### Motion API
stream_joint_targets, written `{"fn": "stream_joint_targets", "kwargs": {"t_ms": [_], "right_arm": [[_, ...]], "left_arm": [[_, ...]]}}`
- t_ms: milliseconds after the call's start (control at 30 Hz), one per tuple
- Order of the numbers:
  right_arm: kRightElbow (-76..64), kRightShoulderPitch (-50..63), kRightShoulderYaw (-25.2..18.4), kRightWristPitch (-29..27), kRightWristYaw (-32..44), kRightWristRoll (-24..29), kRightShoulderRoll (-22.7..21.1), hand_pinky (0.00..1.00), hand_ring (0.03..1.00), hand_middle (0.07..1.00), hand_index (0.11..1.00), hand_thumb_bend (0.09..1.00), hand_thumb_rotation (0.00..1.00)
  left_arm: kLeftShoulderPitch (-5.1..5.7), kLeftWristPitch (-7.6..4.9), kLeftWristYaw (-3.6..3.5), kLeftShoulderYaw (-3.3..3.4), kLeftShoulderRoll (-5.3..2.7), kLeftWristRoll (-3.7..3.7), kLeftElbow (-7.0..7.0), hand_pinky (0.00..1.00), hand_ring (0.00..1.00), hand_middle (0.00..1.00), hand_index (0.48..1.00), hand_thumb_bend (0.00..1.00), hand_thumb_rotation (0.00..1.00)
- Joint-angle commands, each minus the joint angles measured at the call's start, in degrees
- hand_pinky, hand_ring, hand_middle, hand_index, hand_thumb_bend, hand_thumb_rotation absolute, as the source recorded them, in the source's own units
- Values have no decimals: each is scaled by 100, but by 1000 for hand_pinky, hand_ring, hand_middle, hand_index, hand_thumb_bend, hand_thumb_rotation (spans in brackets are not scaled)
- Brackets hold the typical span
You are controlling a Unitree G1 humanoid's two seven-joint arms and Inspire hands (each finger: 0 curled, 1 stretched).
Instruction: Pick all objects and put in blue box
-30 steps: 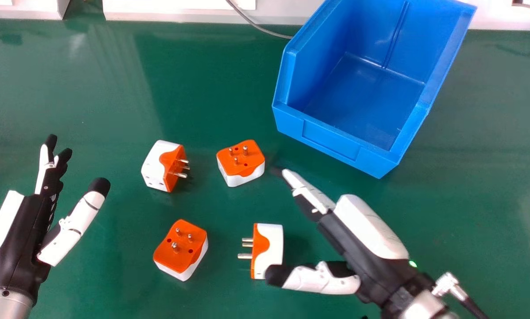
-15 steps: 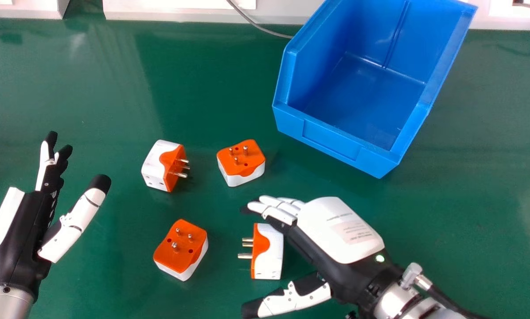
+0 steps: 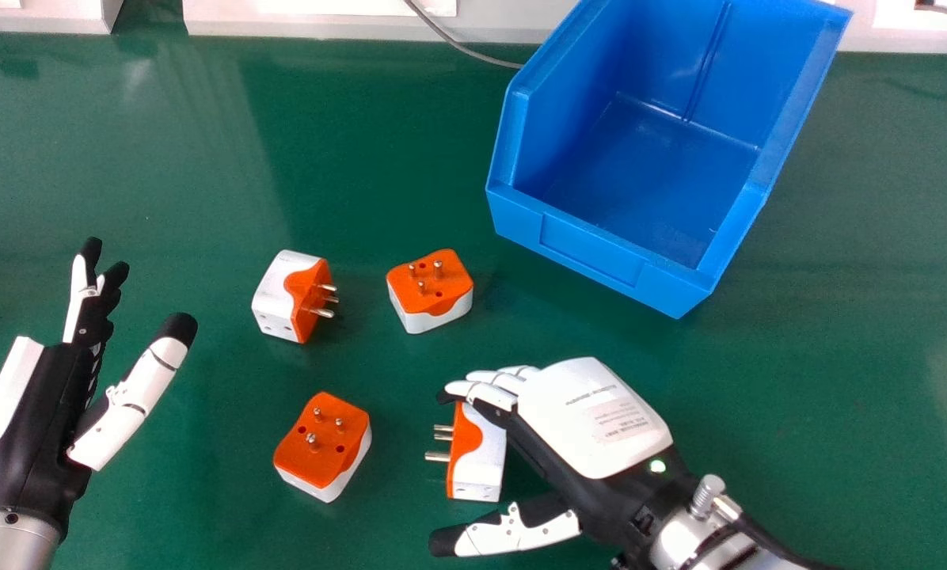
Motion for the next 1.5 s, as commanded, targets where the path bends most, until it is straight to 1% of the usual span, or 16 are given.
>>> {"fn": "stream_joint_targets", "kwargs": {"t_ms": [0,133,200,333,433,533,567,600,700,867,900,967,1100,1267,1433,1467], "right_arm": [[145,-136,42,117,-66,5,19,690,806,823,802,604,760],[406,-352,155,264,-131,-37,74,701,809,822,805,589,751],[504,-442,201,353,-139,-60,98,705,810,824,806,586,757],[716,-619,293,508,-162,-94,150,713,816,830,810,580,759],[829,-734,356,588,-150,-105,173,716,819,832,812,575,742],[962,-847,446,732,-151,-186,208,720,825,840,821,576,662],[992,-871,476,767,-173,-203,212,715,822,839,820,579,612],[1035,-898,498,792,-180,-190,222,713,821,838,819,580,591],[1219,-987,581,792,-322,-194,227,709,819,837,819,583,500],[1439,-1048,672,801,-469,-159,245,706,819,835,818,620,343],[1475,-1050,689,794,-502,-153,240,708,821,836,819,620,342],[1503,-1035,699,775,-554,-109,236,708,822,835,818,611,359],[1507,-1011,718,738,-650,-63,211,701,815,830,811,617,376],[1428,-993,764,750,-642,-39,173,703,822,837,817,599,454],[1358,-972,760,754,-592,3,157,703,822,838,820,601,478],[1328,-960,752,753,-573,19,151,706,825,840,822,600,481]], "left_arm": [[-3,-33,22,58,78,-57,-111,1000,1000,1000,1000,558,765],[-35,-6,21,64,90,-65,-82,1000,1000,1000,1000,565,757],[-43,-17,35,60,107,-25,-65,1000,1000,1000,1000,574,763],[-63,-46,-22,65,107,-103,-31,1000,1000,1000,1000,567,745],[-49,3,-43,78,104,-137,-80,1000,1000,1000,1000,565,737],[-21,55,-16,86,93,-128,-147,1000,1000,1000,1000,586,735],[-15,62,-18,87,95,-130,-158,1000,1000,1000,1000,588,736],[-10,81,-35,89,96,-151,-178,1000,1000,1000,1000,588,736],[-7,85,-60,86,115,-161,-200,1000,1000,1000,1000,584,734],[-4,72,-44,92,124,-152,-221,1000,1000,1000,1000,574,724],[-3,73,-49,92,126,-157,-225,1000,1000,1000,1000,571,723],[7,138,-55,94,125,-173,-271,1000,1000,1000,1000,569,720],[10,185,-42,99,135,-157,-302,1000,1000,1000,1000,572,719],[8,163,-49,110,143,-169,-284,1000,1000,1000,1000,581,724],[-2,127,-44,108,165,-137,-250,1000,1000,1000,1000,580,735],[-4,149,-40,109,166,-138,-255,1000,1000,1000,1000,579,737]]}}
